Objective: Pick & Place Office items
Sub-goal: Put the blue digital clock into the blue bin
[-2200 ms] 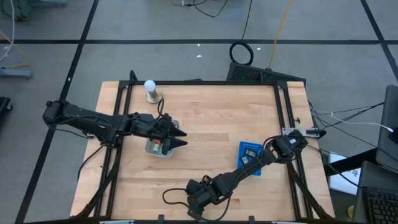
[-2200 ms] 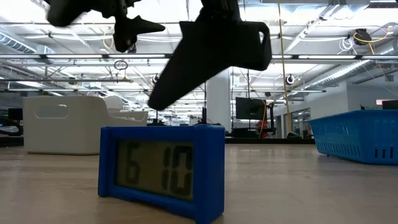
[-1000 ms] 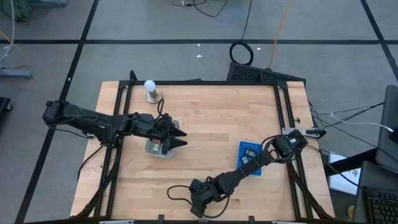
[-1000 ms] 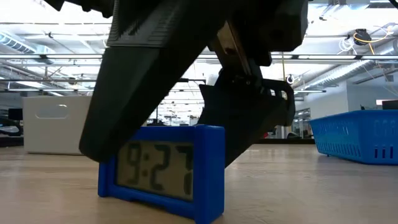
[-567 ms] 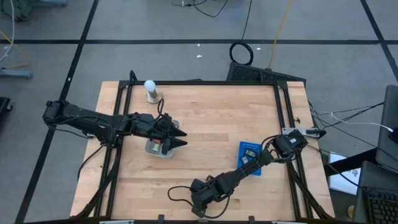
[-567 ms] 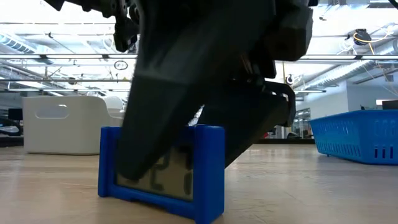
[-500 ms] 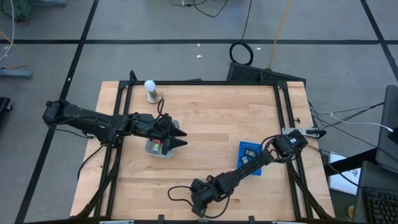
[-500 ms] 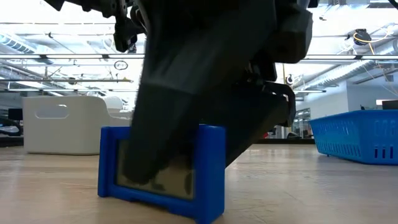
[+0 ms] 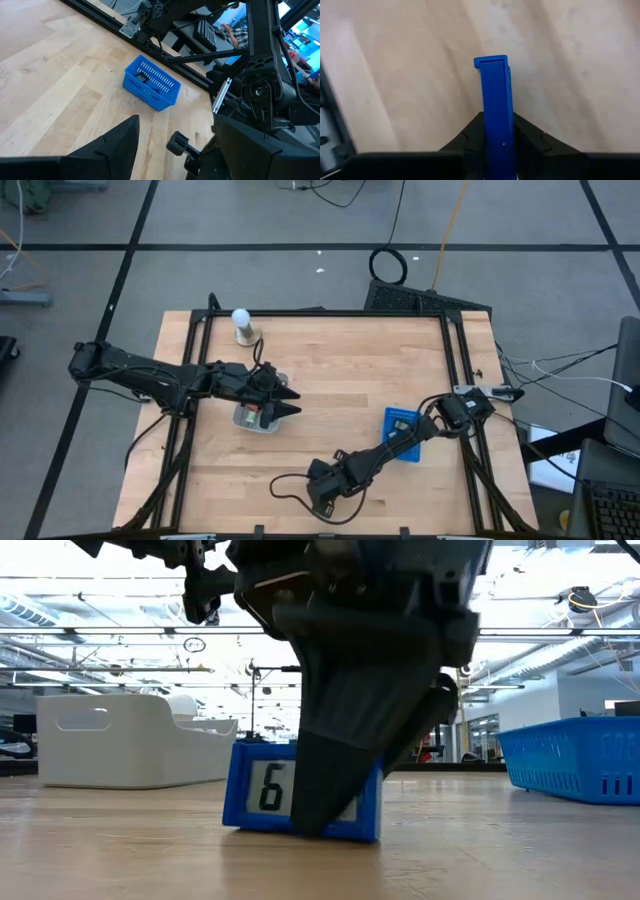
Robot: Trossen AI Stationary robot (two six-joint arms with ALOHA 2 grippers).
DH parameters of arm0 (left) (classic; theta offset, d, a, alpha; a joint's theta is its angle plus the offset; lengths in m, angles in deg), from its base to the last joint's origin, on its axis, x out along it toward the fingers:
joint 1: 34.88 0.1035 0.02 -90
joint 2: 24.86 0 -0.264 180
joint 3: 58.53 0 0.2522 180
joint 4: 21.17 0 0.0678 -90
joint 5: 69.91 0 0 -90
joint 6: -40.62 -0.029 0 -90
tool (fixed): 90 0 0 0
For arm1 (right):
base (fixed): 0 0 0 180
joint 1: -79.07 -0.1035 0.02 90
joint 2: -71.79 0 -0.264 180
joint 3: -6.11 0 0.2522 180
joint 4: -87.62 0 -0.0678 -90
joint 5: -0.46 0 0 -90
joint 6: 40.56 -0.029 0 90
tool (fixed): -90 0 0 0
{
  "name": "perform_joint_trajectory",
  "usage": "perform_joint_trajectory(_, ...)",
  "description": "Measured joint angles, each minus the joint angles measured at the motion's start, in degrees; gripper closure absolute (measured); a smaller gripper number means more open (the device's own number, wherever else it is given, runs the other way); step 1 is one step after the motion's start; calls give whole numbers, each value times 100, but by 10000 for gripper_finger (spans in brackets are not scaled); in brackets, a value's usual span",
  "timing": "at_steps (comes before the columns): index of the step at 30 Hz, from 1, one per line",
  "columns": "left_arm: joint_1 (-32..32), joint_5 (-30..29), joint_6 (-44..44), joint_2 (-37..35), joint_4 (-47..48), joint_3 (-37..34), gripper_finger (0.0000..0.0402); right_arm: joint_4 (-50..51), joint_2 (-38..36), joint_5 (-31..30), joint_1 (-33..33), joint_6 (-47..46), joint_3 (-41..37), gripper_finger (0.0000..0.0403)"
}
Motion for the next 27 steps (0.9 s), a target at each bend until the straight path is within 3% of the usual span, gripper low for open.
perform_joint_trajectory(7, -2, 0, 0, 0, 0, 0, 147, 19, -23, -41, 62, 38, 0, 351)
perform_joint_trajectory(14, 0, 0, 0, 0, 0, 0, 147, 295, -265, -504, 74, -8, -49, 356)
perform_joint_trajectory(27, 0, 0, 0, 0, -2, 0, 147, 1335, -1347, -1374, 82, -323, -24, 355)
